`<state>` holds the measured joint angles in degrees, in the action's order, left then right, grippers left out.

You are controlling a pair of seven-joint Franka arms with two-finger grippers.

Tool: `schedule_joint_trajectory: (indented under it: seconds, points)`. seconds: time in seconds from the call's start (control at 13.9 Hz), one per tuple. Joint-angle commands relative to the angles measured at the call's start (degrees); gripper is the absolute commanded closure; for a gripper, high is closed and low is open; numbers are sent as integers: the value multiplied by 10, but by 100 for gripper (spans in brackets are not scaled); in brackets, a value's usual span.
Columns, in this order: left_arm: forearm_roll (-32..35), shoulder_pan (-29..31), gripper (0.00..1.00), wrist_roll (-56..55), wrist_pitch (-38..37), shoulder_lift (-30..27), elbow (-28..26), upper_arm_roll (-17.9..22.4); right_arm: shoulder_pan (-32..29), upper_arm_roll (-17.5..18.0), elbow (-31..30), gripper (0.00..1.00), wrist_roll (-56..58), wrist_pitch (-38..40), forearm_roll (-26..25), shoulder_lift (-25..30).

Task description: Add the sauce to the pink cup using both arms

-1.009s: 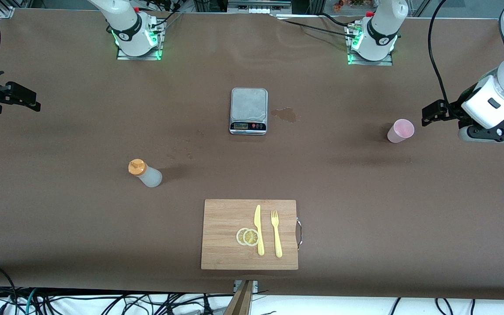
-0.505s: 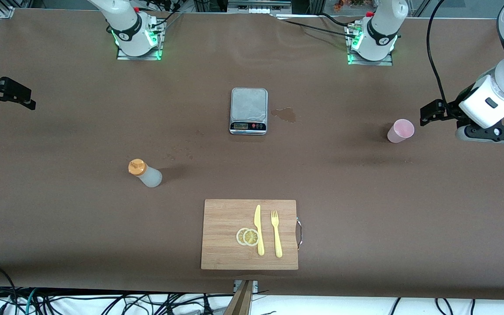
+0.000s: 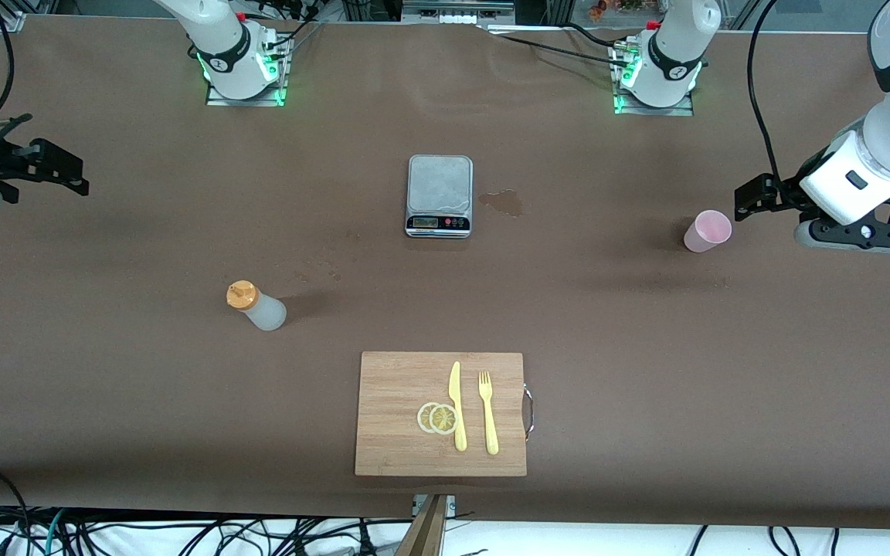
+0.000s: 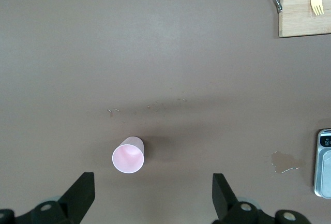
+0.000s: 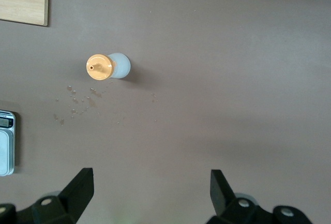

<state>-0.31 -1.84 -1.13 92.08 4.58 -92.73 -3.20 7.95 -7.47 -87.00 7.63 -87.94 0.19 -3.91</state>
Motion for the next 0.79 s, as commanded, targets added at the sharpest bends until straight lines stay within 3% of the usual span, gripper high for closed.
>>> schedule_joint_trajectory:
  seconds: [0.0, 0.72]
  points:
    - [-2, 1, 0, -1, -8, 4, 12, 0, 0, -1, 4, 0, -3, 2, -3, -4]
    - [-2, 4, 0, -1, -9, 5, 12, 0, -6, -3, 4, 0, 4, 8, 5, 0]
